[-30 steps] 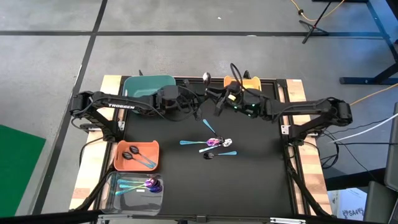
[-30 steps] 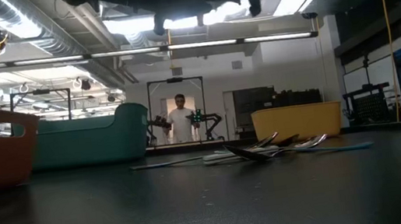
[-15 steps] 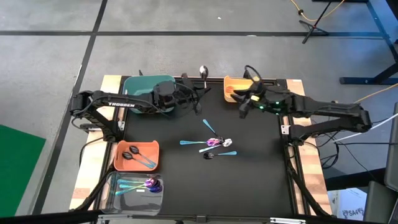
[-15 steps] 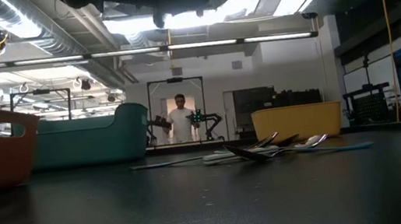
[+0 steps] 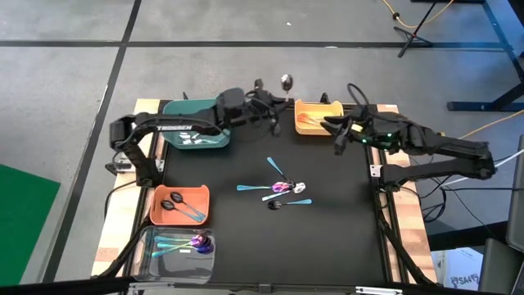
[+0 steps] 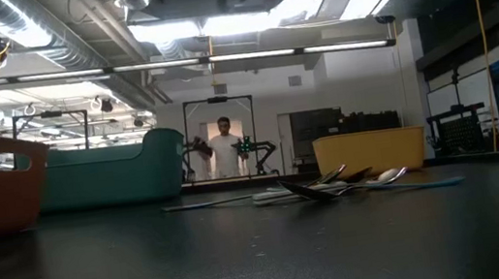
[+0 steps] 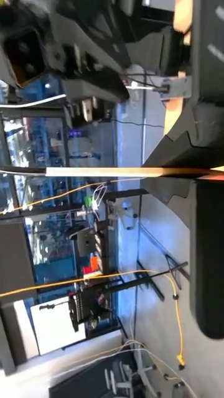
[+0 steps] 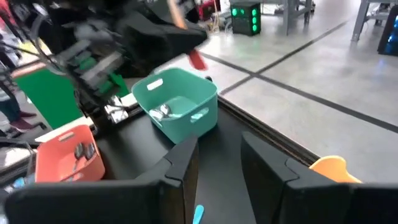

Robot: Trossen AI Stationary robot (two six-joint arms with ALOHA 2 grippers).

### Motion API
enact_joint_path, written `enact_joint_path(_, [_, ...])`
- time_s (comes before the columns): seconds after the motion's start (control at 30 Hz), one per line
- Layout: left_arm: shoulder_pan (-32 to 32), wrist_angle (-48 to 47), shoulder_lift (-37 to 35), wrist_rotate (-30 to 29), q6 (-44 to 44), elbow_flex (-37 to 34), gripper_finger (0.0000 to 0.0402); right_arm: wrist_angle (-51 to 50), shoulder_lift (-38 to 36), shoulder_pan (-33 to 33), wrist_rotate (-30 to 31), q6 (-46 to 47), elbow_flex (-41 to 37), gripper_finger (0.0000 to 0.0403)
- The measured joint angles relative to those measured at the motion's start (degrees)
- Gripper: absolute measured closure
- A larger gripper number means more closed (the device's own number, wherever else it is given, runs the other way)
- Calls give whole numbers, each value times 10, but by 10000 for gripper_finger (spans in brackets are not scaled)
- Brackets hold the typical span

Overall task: Sort silverware by color (type)
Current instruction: Put the orange spoon into the yellow bin

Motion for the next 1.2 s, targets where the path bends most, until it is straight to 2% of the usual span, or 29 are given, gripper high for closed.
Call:
enact_joint_path(0.2, [20, -51, 89, 27, 47, 108, 401, -10, -34, 0, -3, 0, 0, 297])
enact_joint_path(0.37, [38, -56, 163, 28, 95, 163, 401, -32, -59, 0, -5, 0, 0, 297])
enact_joint_path(0.77, [74, -37, 306, 70, 127, 203, 401, -96, -73, 0, -4, 0, 0, 297])
enact_joint_path(1.2, [73, -40, 318, 71, 171, 217, 401, -111, -69, 0, -1, 0, 0, 297])
